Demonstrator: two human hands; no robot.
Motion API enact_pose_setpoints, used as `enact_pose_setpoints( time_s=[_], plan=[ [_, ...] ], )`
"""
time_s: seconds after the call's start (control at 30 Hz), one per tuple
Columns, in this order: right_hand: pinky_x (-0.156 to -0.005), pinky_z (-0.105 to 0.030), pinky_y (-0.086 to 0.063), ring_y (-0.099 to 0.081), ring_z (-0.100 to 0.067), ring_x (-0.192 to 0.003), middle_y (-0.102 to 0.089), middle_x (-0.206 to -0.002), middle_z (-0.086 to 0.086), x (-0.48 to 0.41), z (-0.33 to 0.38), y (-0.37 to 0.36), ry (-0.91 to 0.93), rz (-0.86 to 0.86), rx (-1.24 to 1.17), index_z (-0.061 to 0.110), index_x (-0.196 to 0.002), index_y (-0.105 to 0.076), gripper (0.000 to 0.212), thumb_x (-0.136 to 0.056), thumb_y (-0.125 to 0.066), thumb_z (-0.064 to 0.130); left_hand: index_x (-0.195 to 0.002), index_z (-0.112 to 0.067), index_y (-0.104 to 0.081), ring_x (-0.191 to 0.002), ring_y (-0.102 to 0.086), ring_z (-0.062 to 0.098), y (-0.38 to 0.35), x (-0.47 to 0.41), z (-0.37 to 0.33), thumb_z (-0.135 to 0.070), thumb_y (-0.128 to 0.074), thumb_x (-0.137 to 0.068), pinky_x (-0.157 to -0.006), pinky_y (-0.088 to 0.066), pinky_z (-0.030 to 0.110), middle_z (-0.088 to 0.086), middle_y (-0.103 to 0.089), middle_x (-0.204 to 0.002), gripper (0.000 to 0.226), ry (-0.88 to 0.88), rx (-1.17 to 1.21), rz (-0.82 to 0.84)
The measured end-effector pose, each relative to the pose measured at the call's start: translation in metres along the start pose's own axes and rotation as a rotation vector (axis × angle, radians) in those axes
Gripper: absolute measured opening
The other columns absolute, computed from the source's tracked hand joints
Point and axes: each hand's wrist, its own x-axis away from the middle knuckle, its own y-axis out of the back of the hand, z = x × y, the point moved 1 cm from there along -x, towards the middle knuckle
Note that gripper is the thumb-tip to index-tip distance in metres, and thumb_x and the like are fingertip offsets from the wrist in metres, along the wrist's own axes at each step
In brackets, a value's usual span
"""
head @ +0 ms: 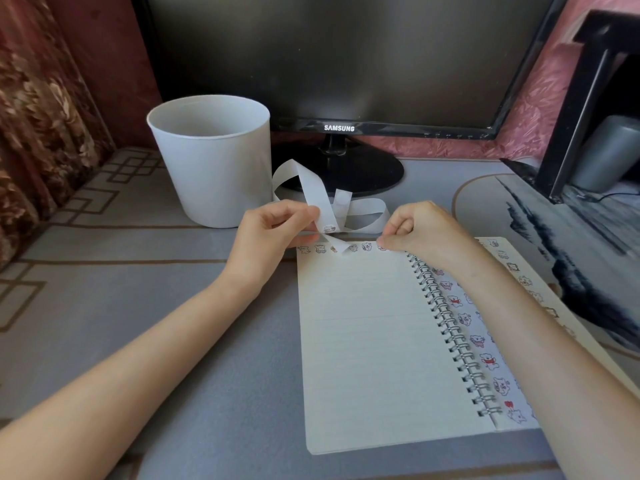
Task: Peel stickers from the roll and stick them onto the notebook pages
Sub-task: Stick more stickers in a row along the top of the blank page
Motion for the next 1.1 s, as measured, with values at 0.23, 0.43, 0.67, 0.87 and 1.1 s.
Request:
enact_pose_setpoints(
  time_s=[0.23, 0.43, 0.67, 0.87, 1.1],
  plan=[
    [-0.061, -0.024, -0.04, -0.056, -0.008, -0.068, -0.062, -0.072, 0.006, -0.002, -0.004, 0.002, -0.02, 0.016, -0.064, 0.018, -0.082, -0.064, 0.021, -0.073, -0.08, 0.027, -0.091, 0.005, -0.07, -0.098, -0.065, 0.027, 0.0, 0.0, 0.0, -0.011, -0.061, -0.09, -0.082, -0.056, 0.028, 0.019, -0.068, -0.103, 0.019, -0.007, 0.004, 0.009],
    [-0.062, -0.025, -0.041, -0.056, -0.011, -0.067, -0.061, -0.069, 0.006, -0.007, -0.012, 0.002, -0.065, 0.033, -0.13, 0.02, -0.075, -0.065, 0.01, -0.081, -0.073, 0.019, -0.092, 0.005, -0.07, -0.101, -0.065, 0.029, 0.001, 0.0, 0.001, -0.012, -0.061, -0.09, -0.084, -0.056, 0.031, 0.018, -0.068, -0.103, 0.019, -0.009, -0.001, 0.009],
    [-0.051, -0.02, -0.031, -0.04, -0.004, -0.044, -0.055, -0.066, 0.005, -0.004, -0.011, 0.011, -0.087, 0.073, -0.234, 0.016, -0.08, -0.069, 0.016, -0.091, -0.06, 0.024, -0.09, 0.002, -0.071, -0.098, -0.067, 0.024, 0.001, 0.0, 0.0, -0.014, -0.061, -0.09, -0.087, -0.056, 0.034, 0.01, -0.071, -0.101, 0.019, -0.007, -0.02, 0.01],
    [-0.06, -0.023, -0.038, -0.053, -0.007, -0.062, -0.061, -0.065, 0.006, -0.001, -0.009, 0.008, -0.073, 0.107, -0.185, 0.016, -0.079, -0.071, 0.014, -0.074, -0.08, 0.025, -0.091, 0.005, -0.07, -0.098, -0.066, 0.025, 0.0, 0.001, -0.001, -0.012, -0.06, -0.09, -0.084, -0.057, 0.03, 0.013, -0.07, -0.102, 0.02, -0.006, -0.007, 0.011],
    [-0.054, -0.018, -0.036, -0.05, 0.005, -0.048, -0.06, -0.066, 0.005, -0.002, -0.009, 0.012, -0.062, 0.031, -0.241, 0.016, -0.081, -0.07, 0.005, -0.082, -0.072, 0.02, -0.09, 0.004, -0.07, -0.096, -0.066, 0.022, -0.001, 0.001, -0.003, -0.012, -0.06, -0.091, -0.08, -0.057, 0.028, 0.016, -0.069, -0.103, 0.02, -0.019, -0.004, 0.007]
  ],
)
